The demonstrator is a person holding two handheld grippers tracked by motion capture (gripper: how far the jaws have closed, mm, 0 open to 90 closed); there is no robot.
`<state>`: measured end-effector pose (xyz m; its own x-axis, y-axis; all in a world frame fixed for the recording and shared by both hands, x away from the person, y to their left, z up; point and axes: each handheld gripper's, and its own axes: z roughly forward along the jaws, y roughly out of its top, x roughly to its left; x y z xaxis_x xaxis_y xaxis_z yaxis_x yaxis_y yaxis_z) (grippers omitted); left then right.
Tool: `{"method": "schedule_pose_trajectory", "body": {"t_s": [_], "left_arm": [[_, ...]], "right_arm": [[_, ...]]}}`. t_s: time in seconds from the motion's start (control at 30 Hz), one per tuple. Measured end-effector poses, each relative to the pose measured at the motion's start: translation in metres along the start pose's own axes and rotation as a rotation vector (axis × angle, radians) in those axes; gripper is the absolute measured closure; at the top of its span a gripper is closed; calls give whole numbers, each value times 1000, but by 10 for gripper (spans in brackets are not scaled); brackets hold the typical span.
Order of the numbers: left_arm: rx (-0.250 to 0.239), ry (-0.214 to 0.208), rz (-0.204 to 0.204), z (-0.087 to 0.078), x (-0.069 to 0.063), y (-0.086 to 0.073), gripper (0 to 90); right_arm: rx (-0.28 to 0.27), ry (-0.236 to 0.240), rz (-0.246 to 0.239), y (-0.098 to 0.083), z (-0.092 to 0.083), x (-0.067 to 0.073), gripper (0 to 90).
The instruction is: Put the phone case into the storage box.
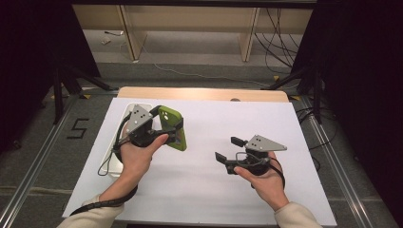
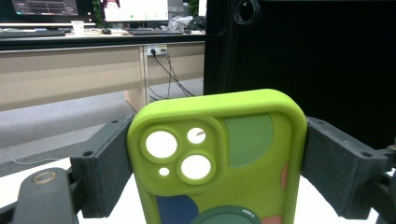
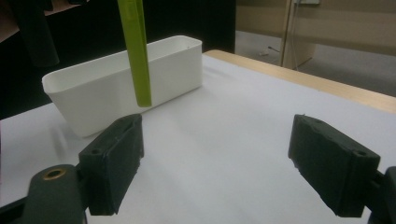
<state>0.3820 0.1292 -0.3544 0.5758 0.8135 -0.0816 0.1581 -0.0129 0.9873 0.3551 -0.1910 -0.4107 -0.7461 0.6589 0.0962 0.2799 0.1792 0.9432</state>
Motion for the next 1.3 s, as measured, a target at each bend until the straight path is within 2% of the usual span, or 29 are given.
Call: {"method": "schedule_pose_trajectory", "body": {"t_s": [0.4,0.73,1.3], "left_arm": [[-18,34,3,-6,10,6,149],[-9,55,17,-8,17,6,148],[-15,89,13,-13,29,9,148]], "right_arm": [[-16,-17,4,-6,-18,-7,184],[-27,-33,-2,-10,-28,-9,161],[-33,-52,-7,-14,-35,-12,160]]}}
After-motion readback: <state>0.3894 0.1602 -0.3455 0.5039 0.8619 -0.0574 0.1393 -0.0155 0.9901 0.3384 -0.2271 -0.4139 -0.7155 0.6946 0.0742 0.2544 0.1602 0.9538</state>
